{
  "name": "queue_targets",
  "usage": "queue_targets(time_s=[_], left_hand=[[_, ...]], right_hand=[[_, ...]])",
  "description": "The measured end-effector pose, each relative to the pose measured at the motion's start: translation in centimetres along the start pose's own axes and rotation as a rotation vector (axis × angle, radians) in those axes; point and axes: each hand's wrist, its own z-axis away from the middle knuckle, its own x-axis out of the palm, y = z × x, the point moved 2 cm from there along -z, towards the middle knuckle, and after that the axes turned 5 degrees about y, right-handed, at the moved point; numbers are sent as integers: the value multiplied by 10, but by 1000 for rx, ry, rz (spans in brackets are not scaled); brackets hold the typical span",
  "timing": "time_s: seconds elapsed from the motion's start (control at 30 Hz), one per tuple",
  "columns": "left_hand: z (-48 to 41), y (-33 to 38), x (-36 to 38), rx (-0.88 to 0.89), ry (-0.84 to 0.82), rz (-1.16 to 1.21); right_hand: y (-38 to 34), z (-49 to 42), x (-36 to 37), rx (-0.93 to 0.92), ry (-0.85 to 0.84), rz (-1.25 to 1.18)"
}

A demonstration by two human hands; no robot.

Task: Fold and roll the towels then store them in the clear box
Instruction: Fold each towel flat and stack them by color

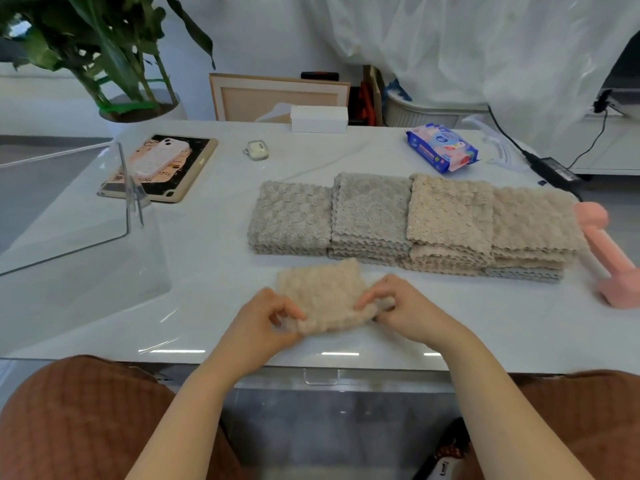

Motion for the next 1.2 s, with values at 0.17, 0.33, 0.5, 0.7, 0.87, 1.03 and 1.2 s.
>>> queue_targets(time_s=[0.17,0.33,0.5,0.7,0.87,1.03,1.2], left_hand=[[2,-14,5,-289,-39,97],[-18,-13,10,-546,200,143],[-21,5,43,-418,249,-76],[-21,28,56,-223,332,461],[-43,87,87,153,309,508],[-108,171,149,444,184,219],[-174,248,194,534,146,123]], right_hand=[[18,-3,2,214,236,-98],[8,-20,20,263,280,-215],[-3,-26,50,214,225,-103],[10,-8,24,88,350,-500],[37,13,-39,-209,756,-359],[76,27,-134,-196,1107,-105],[98,7,-230,-146,1139,108]])
